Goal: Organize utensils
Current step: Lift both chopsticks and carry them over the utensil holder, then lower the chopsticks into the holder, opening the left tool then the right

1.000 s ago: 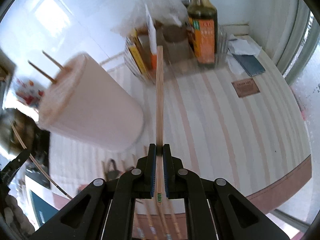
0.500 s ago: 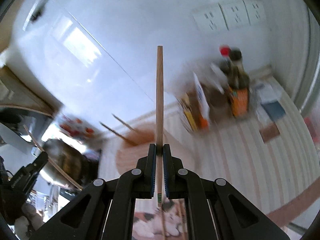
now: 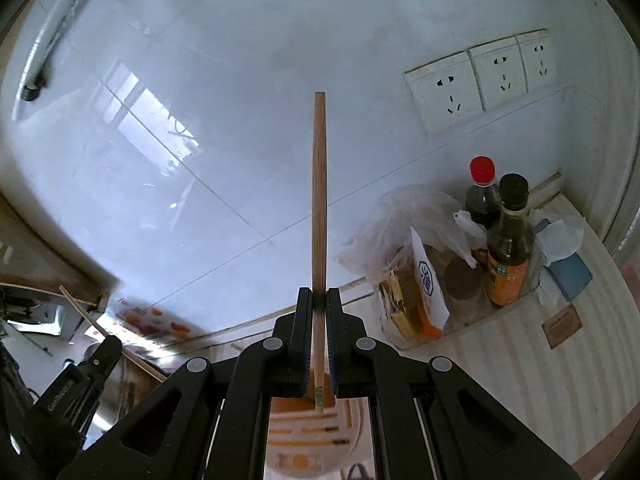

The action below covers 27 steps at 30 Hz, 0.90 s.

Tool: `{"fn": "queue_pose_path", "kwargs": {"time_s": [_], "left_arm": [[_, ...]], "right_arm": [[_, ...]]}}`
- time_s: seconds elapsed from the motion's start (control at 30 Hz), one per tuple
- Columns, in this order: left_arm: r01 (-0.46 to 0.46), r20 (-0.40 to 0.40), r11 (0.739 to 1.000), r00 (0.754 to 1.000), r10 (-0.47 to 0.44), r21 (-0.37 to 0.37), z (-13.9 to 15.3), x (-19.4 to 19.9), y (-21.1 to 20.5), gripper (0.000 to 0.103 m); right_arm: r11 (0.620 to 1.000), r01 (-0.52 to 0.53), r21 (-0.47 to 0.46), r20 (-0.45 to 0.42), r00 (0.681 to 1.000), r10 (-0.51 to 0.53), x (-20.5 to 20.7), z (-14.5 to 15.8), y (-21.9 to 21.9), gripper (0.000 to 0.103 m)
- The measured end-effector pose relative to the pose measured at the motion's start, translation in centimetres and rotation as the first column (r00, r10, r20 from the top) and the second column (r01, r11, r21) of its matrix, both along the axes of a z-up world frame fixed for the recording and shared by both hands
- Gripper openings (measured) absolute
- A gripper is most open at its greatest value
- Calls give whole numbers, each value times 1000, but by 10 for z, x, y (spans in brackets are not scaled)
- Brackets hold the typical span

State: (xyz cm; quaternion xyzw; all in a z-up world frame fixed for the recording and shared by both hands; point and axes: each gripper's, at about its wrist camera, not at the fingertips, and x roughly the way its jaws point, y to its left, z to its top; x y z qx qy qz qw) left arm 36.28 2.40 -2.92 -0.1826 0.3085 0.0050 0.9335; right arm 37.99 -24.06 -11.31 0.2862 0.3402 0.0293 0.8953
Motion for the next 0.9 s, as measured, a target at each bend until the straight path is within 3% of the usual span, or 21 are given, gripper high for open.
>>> {"fn": "queue_pose_path", "kwargs": {"time_s": [0.4, 0.9], "left_arm": [[-1, -46, 1000, 999, 1, -2, -38, 29, -11, 5], [55, -105, 998, 993, -51, 42, -54, 29, -16, 5]], "right_arm": [[1000, 7, 18, -39, 999, -6, 28, -35, 3, 7], [996, -88, 26, -111, 990, 91, 29, -66, 25, 7]]}}
